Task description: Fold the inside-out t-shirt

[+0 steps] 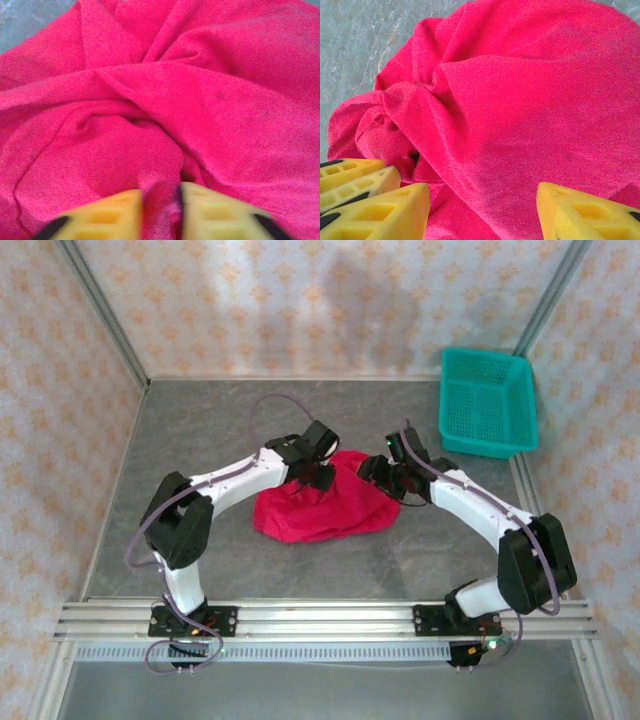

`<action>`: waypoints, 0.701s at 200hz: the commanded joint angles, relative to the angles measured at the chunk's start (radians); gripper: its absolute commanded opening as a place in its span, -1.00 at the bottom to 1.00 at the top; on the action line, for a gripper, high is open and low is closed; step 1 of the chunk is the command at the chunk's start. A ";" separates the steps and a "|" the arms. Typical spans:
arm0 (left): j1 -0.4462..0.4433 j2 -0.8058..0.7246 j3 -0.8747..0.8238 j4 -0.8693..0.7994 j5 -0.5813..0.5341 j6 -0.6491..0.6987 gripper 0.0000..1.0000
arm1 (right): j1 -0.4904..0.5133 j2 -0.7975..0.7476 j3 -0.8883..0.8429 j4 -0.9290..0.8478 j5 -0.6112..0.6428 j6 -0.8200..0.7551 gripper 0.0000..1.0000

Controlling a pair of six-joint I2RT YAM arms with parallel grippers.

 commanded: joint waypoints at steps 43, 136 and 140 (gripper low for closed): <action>-0.005 0.013 0.051 -0.072 -0.051 0.019 -1.00 | 0.024 0.022 0.017 0.028 -0.039 0.005 0.23; 0.097 -0.196 0.167 -0.073 0.151 -0.184 -1.00 | 0.081 0.326 0.048 0.232 -0.026 0.114 -0.03; 0.108 -0.212 0.167 -0.065 0.164 -0.197 -1.00 | 0.078 0.339 0.047 0.233 -0.019 0.117 -0.08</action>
